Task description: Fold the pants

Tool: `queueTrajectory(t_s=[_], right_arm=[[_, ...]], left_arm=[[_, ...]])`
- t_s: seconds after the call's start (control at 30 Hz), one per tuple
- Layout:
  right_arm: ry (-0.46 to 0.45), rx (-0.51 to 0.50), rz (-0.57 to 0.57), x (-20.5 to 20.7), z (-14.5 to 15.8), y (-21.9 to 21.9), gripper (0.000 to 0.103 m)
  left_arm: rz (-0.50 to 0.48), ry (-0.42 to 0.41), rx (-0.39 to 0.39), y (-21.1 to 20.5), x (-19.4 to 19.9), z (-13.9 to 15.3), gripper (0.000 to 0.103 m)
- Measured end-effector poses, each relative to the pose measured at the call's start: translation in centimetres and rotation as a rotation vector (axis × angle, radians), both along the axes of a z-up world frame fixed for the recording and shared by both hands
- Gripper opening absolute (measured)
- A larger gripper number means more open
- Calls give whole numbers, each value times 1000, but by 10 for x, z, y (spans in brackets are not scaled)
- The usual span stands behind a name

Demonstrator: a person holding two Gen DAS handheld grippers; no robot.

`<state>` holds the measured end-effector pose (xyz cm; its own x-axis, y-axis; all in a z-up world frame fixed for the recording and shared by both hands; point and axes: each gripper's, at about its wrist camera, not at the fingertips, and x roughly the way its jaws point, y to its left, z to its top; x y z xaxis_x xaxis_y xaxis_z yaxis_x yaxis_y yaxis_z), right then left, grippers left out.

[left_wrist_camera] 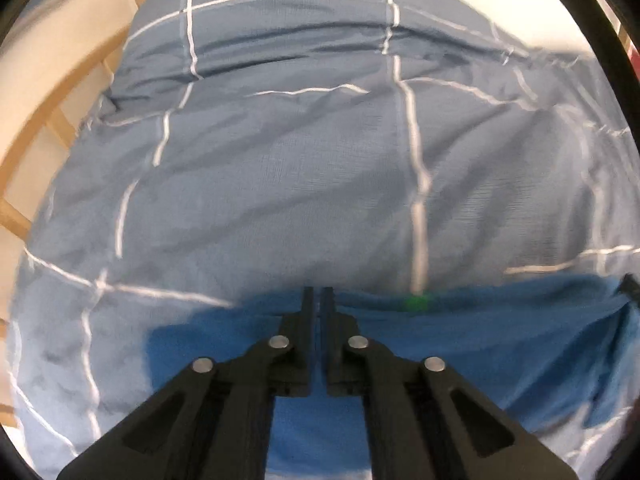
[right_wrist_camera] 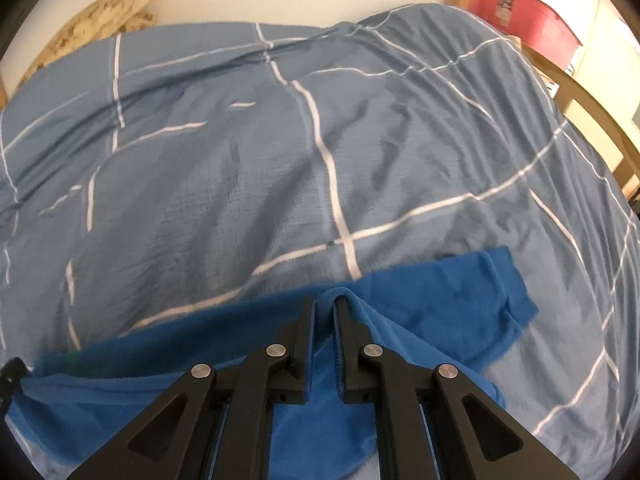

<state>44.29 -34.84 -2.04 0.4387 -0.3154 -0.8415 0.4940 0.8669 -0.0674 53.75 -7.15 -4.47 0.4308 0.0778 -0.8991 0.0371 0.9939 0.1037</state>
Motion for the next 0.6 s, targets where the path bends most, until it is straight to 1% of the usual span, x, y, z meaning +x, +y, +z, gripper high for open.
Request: queueTrajectory(t_s=[0.07, 0.17, 0.3, 0.43, 0.47, 0.5, 0.53, 0.57, 0.6], right_arm=[[18, -13, 3, 9, -7, 0, 9], [35, -35, 21, 21, -18, 3, 9], [56, -48, 17, 32, -29, 3, 9], [87, -87, 48, 43, -38, 8, 10], [96, -86, 57, 45, -40, 9, 11], [112, -88, 69, 46, -41, 10, 16], [129, -98, 86, 47, -43, 12, 19], [131, -99, 104, 47, -42, 14, 27], [128, -96, 122, 46, -39, 16, 31]], left_arm=[[-7, 12, -9, 2, 5, -5, 3], [-20, 1, 21, 4, 9, -12, 3], [-27, 6, 53, 6, 12, -19, 4], [-45, 33, 70, 8, 15, -29, 5], [-57, 41, 75, 8, 16, -31, 5], [-66, 39, 80, 7, 16, -30, 9], [-78, 23, 85, 5, 14, -27, 18], [-93, 1, 90, 3, 11, -22, 25], [-104, -25, 97, 1, 9, -16, 40]])
